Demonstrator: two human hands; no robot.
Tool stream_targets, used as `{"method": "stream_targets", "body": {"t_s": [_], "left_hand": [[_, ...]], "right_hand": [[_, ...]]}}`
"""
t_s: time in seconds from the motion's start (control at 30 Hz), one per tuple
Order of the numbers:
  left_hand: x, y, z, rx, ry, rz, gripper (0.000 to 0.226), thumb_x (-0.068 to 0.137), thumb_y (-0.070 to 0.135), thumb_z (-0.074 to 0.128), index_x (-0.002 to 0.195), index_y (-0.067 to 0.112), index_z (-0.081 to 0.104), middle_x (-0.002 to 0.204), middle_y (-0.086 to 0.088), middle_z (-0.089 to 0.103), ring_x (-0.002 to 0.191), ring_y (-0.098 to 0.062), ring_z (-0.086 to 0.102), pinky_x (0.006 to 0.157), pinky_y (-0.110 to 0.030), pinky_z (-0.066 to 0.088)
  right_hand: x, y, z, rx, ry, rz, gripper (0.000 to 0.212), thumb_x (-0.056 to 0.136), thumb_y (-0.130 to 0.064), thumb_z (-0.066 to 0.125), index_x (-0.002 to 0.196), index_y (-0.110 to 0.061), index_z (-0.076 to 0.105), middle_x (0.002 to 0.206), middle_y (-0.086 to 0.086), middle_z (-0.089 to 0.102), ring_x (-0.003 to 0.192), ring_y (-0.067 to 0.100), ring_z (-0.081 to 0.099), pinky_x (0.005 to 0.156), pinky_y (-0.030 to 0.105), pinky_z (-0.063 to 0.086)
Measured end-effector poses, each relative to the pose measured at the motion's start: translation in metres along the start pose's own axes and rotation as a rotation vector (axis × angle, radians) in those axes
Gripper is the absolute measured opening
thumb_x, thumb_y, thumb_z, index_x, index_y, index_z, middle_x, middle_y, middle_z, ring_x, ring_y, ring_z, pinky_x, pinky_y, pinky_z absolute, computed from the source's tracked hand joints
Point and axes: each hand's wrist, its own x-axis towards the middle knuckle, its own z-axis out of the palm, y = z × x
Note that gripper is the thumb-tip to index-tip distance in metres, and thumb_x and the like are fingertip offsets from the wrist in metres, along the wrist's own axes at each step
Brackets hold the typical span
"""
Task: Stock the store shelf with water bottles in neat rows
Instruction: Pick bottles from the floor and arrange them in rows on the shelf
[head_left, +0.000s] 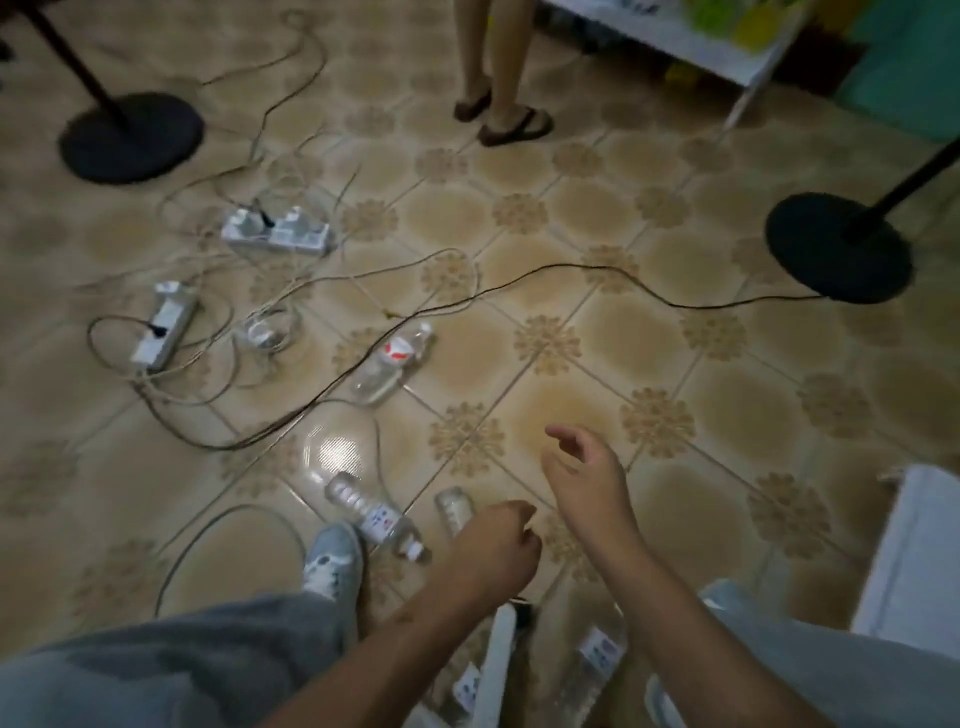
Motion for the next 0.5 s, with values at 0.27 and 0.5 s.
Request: {"method": "stream_targets", "body": {"t_s": [0.27, 0.5], "left_hand": [[0.021, -0.081, 0.046, -0.161, -0.098, -0.265, 0.033, 0.092, 0.025, 0.039, 0.099, 0.003, 0.062, 0.104, -0.017, 0.063, 0.1, -0.033, 0.059, 0.079, -0.03, 0.045], [0.045, -0.14, 0.071, -0.296, -0.034, -0.401, 0.035, 0.097, 0.023, 0.039, 0.126, 0.012, 0.055, 0.13, -0.006, 0.057, 0.119, -0.021, 0.052, 0.093, -0.024, 0.038]], "right_hand": [[0.069, 0.061, 0.07, -0.592, -0.392, -0.264, 0.035, 0.091, -0.009, 0.057, 0.124, -0.023, 0.057, 0.126, -0.005, 0.049, 0.116, 0.014, 0.05, 0.092, 0.021, 0.039], [0.083, 0.131, 0.148, -0.885, -0.84, -0.404, 0.058, 0.08, 0.0, 0.061, 0.135, -0.016, 0.054, 0.141, 0.006, 0.047, 0.125, 0.028, 0.046, 0.093, 0.034, 0.045]]}}
